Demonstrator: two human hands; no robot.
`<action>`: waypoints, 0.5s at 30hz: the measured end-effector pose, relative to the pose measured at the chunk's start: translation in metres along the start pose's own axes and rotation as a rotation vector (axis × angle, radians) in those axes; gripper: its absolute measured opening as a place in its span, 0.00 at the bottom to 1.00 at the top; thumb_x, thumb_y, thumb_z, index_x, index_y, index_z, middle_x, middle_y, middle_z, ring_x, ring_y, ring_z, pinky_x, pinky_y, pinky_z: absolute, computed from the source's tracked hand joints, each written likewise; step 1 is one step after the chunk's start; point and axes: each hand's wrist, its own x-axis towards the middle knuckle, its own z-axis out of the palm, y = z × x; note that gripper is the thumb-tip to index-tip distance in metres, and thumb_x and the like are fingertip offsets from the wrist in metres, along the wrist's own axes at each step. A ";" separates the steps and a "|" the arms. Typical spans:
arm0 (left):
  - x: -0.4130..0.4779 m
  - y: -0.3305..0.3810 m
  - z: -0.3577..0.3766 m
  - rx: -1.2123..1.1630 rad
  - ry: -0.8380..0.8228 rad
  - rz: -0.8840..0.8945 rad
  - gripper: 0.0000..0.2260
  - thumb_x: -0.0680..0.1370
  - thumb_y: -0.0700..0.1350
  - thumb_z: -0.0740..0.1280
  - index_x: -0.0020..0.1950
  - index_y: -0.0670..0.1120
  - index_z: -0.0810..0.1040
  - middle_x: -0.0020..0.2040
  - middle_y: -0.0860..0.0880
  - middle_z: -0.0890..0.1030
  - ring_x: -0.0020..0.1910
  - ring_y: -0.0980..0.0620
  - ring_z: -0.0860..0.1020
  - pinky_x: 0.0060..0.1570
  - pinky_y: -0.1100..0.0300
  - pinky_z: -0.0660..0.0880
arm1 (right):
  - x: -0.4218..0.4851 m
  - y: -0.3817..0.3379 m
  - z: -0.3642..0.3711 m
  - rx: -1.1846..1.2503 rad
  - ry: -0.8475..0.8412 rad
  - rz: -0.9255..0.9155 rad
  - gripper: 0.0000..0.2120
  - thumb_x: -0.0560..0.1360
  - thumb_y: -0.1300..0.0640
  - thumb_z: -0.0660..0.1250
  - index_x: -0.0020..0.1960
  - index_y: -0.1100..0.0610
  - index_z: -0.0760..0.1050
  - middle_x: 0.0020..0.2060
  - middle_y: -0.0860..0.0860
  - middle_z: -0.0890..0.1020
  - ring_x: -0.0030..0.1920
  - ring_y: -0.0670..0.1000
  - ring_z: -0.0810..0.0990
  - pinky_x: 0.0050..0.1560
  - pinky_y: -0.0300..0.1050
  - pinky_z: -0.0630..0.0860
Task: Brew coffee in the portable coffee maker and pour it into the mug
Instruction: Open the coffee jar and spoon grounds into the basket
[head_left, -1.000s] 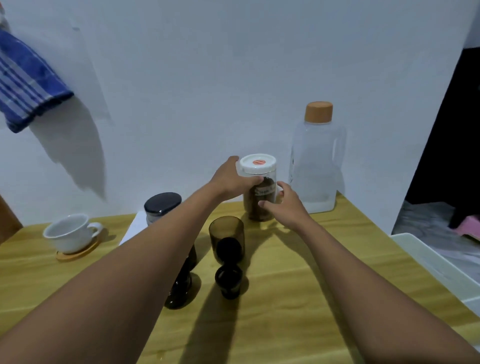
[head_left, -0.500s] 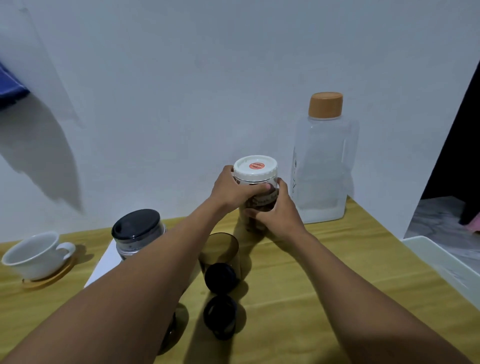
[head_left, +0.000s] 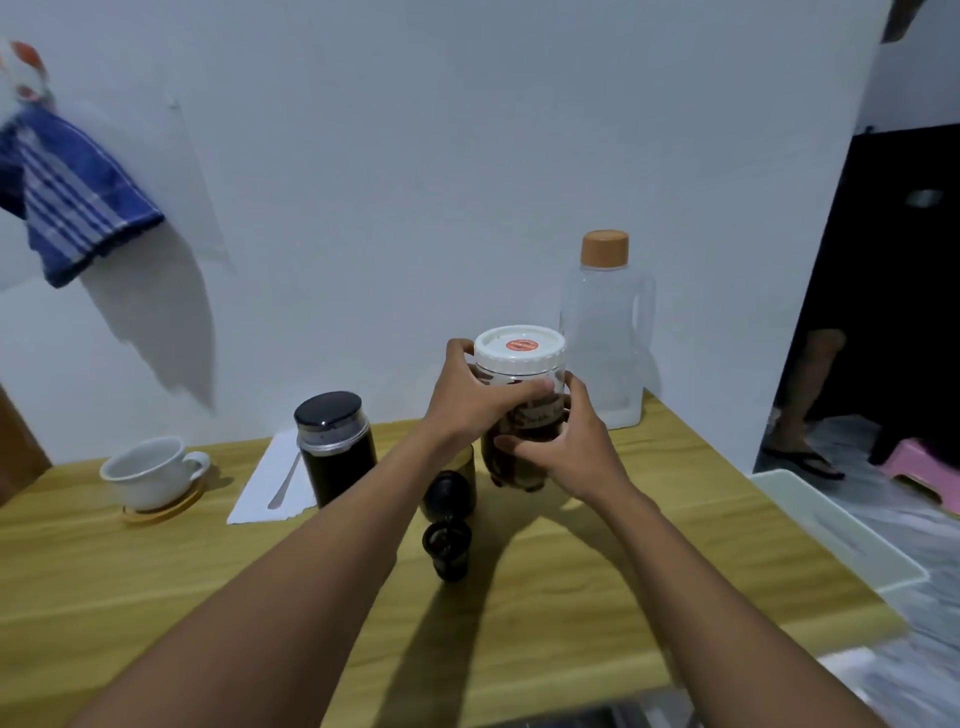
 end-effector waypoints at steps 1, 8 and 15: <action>-0.009 0.002 0.001 0.001 -0.006 -0.004 0.38 0.63 0.54 0.84 0.63 0.50 0.65 0.57 0.53 0.77 0.56 0.55 0.79 0.52 0.60 0.81 | -0.009 -0.001 -0.003 -0.001 -0.001 0.004 0.53 0.56 0.38 0.79 0.75 0.46 0.57 0.65 0.47 0.76 0.65 0.50 0.75 0.64 0.52 0.76; -0.050 0.002 0.014 -0.006 -0.020 -0.047 0.38 0.62 0.54 0.84 0.63 0.50 0.65 0.57 0.53 0.77 0.56 0.54 0.79 0.53 0.57 0.81 | -0.056 0.006 -0.010 -0.008 0.019 0.049 0.51 0.56 0.40 0.79 0.73 0.44 0.58 0.60 0.45 0.78 0.61 0.48 0.78 0.61 0.53 0.78; -0.070 -0.008 0.023 -0.027 -0.034 -0.064 0.38 0.61 0.52 0.85 0.61 0.51 0.64 0.54 0.56 0.76 0.54 0.59 0.77 0.35 0.75 0.74 | -0.076 0.023 -0.010 0.006 -0.002 0.078 0.49 0.58 0.43 0.80 0.73 0.41 0.58 0.62 0.42 0.77 0.62 0.46 0.77 0.59 0.51 0.79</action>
